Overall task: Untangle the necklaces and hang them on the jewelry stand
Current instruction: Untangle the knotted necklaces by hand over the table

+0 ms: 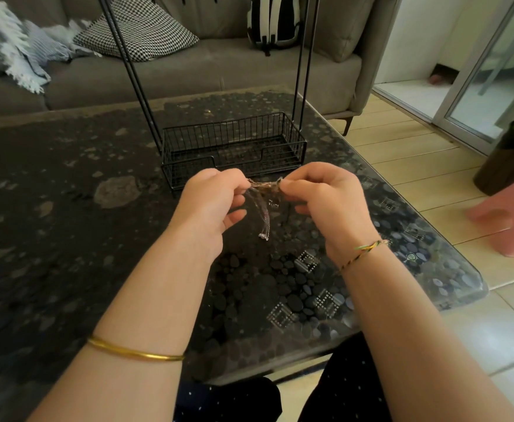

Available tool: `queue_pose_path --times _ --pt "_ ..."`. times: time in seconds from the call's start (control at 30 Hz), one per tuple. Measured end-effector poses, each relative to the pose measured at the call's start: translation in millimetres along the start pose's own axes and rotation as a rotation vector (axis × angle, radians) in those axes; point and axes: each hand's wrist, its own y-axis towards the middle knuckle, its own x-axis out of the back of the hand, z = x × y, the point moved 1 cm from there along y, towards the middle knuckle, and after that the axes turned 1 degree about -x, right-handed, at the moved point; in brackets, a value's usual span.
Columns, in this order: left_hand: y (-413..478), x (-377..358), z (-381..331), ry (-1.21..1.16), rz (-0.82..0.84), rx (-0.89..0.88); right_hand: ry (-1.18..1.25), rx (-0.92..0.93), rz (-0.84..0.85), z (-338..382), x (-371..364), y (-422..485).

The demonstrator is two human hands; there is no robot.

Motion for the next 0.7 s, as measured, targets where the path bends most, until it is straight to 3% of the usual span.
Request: queue_pose_path --times 0.07,0.17,0.3,0.4,0.53,0.7 --pt "0.1 1.4 -0.9 -0.062 -0.045 0.006 -0.002 -0.001 0.076 0.3 -1.8 -1.7" --pt "-2.9 -0.6 -1.5 -0.061 0.0 -0.006 -0.065 0.073 -0.032 -0.8 -3.7 -0.2" --pt "-2.3 -0.8 -2.2 0.163 -0.005 -0.088 0.006 0.056 -0.005 -0.8 -2.9 1.4" --pt "-3.2 -3.4 -0.7 0.287 0.05 -0.09 -0.068 0.117 -0.074 -2.1 -2.1 2.9" --pt "-5.2 -6.4 0.9 0.338 0.13 -0.056 0.106 -0.039 0.069 -4.0 -3.4 2.5" --pt "-6.3 -3.9 2.0 0.363 0.248 0.016 0.093 -0.034 0.127 -4.2 -2.1 2.3"
